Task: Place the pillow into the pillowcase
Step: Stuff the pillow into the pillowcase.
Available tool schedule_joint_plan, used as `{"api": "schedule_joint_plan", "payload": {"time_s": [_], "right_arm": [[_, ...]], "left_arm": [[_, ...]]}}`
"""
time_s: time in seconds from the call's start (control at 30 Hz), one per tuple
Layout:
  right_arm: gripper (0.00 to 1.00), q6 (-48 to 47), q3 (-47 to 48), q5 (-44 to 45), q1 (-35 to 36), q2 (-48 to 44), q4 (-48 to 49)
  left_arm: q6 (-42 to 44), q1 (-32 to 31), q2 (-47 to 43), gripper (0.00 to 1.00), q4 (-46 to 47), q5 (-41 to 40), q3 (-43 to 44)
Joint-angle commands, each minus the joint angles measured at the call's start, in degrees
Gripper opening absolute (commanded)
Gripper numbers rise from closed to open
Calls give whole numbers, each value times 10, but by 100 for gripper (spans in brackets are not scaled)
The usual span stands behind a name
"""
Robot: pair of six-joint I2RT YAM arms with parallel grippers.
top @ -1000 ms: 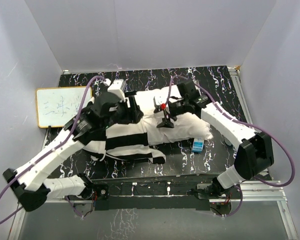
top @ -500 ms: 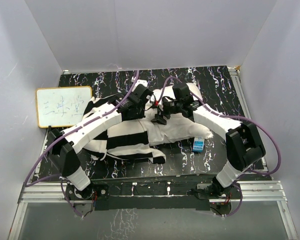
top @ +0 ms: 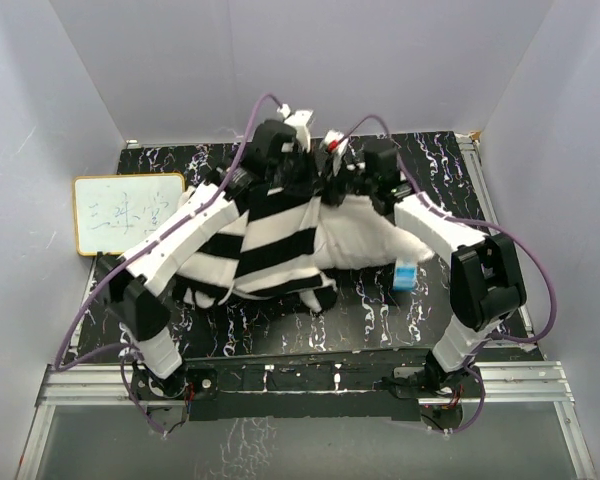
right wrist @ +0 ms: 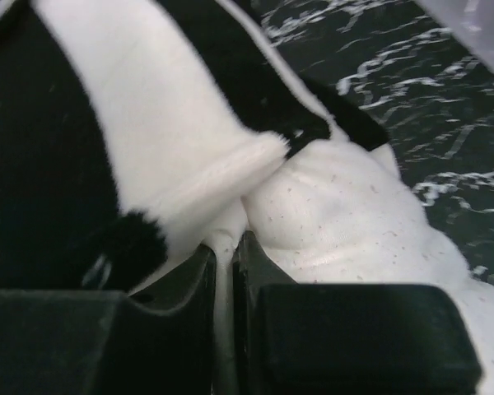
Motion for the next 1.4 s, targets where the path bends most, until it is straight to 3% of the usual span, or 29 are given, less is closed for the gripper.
{"api": "schedule_joint_plan", "payload": {"time_s": [0.0, 0.07, 0.13, 0.23, 0.3, 0.33, 0.4, 0.47, 0.57, 0.67, 0.77, 0.97, 1.07, 1.17, 1.27, 1.37], "right_arm": [[8, 208, 112, -4, -44, -10, 130], [8, 263, 51, -22, -88, -42, 195], [8, 275, -24, -45, -121, -76, 254], [8, 191, -138, -138, -125, -113, 270], [8, 100, -213, -201, -109, -133, 228], [9, 22, -238, -229, -102, -142, 168], [23, -157, -249, -251, -94, -158, -5], [40, -362, -212, -222, -94, -162, -222], [54, -482, -150, -166, -116, -163, -399], [62, -545, -75, -176, -161, -172, -514], [72, -532, -9, -170, -174, -190, -535], [82, -410, 76, -133, -174, -167, -452], [93, -360, 98, -70, -178, -134, -360], [97, -350, 169, -54, -198, -66, -344], [97, -331, 271, -77, -217, 21, -360], [97, -292, 342, -97, -222, 102, -349]], "left_arm": [[-70, -22, 86, 0, 266, 357, 124], [-110, -22, 91, 0, 350, 403, 88], [-152, -22, 73, 0, 445, 423, 0], [-195, -22, 43, 0, 550, 406, -156], [-197, -22, 29, 0, 562, 386, -270], [-190, -22, 22, 0, 559, 376, -311], [-176, -22, 4, 0, 541, 341, -390], [-164, -22, -23, 15, 512, 315, -441], [-142, -22, -87, 42, 453, 271, -478], [-87, -22, -171, 59, 311, 194, -451], [-21, -22, -247, 70, 164, 81, -394], [-10, -5, -301, 74, 7, -71, -376], [-34, 24, -294, 76, 45, -37, -374], [-64, 71, -259, 86, 127, 7, -323], [-98, 117, -166, 90, 179, 47, -231], [-114, 135, -55, 91, 168, 48, -107]]}}
